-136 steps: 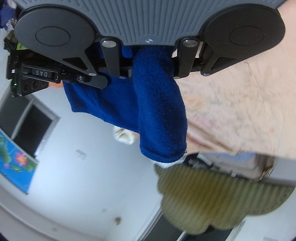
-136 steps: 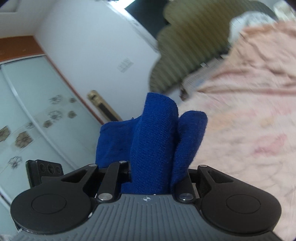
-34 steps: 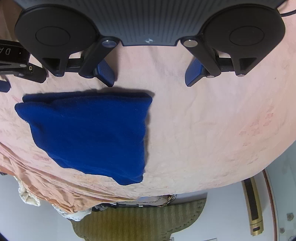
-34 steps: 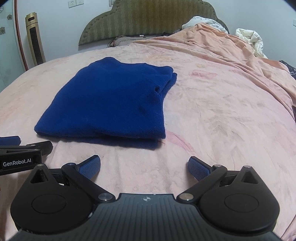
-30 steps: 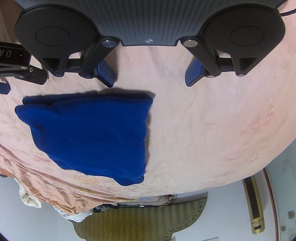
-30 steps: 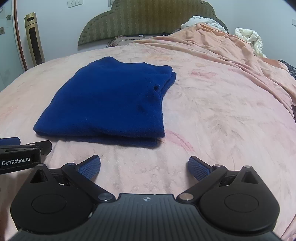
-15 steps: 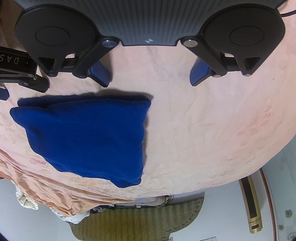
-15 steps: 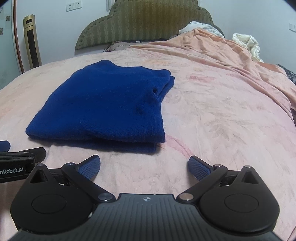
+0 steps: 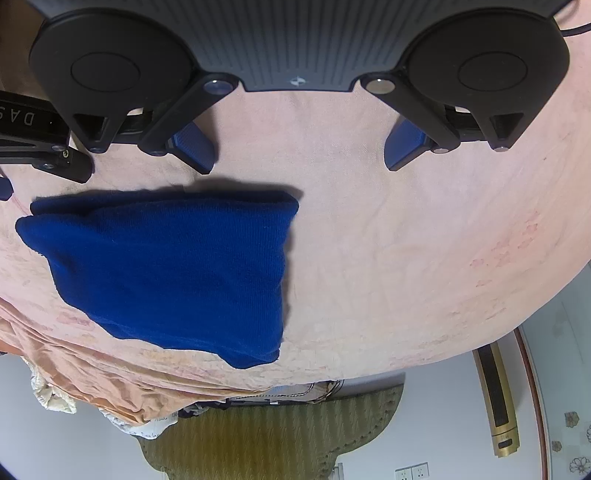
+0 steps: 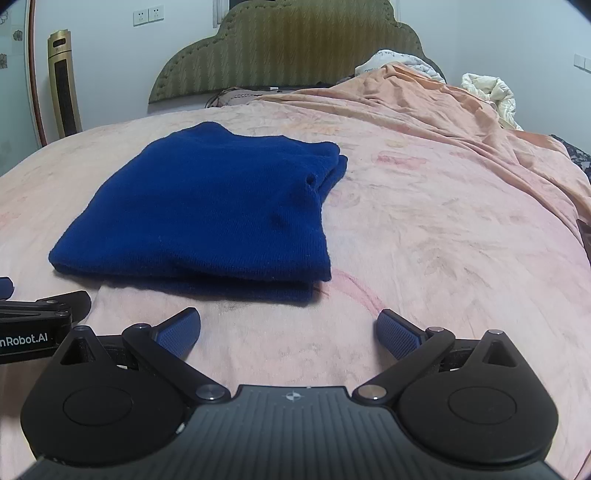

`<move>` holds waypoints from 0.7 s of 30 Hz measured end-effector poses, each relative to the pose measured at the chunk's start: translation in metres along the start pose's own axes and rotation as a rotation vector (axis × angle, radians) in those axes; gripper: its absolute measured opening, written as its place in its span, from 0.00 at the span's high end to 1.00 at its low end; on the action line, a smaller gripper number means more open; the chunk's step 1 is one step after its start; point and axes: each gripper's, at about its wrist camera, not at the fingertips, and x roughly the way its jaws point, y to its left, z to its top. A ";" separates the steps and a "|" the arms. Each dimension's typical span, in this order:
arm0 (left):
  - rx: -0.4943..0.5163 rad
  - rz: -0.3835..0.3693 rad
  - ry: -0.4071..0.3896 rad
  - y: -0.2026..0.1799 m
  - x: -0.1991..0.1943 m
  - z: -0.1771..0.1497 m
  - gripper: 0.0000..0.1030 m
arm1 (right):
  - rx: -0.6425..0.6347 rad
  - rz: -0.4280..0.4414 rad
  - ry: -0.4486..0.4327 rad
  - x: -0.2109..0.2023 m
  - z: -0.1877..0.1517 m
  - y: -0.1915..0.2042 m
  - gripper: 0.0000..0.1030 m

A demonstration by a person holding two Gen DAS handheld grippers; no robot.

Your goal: Fold small clothes

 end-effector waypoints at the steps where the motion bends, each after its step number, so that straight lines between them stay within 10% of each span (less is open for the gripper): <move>1: -0.001 0.001 0.000 0.000 0.000 0.000 0.02 | 0.000 0.000 0.000 0.000 0.000 0.000 0.00; 21: 0.035 -0.025 0.007 -0.001 -0.014 0.005 0.02 | -0.002 -0.011 0.017 -0.004 0.001 0.002 0.00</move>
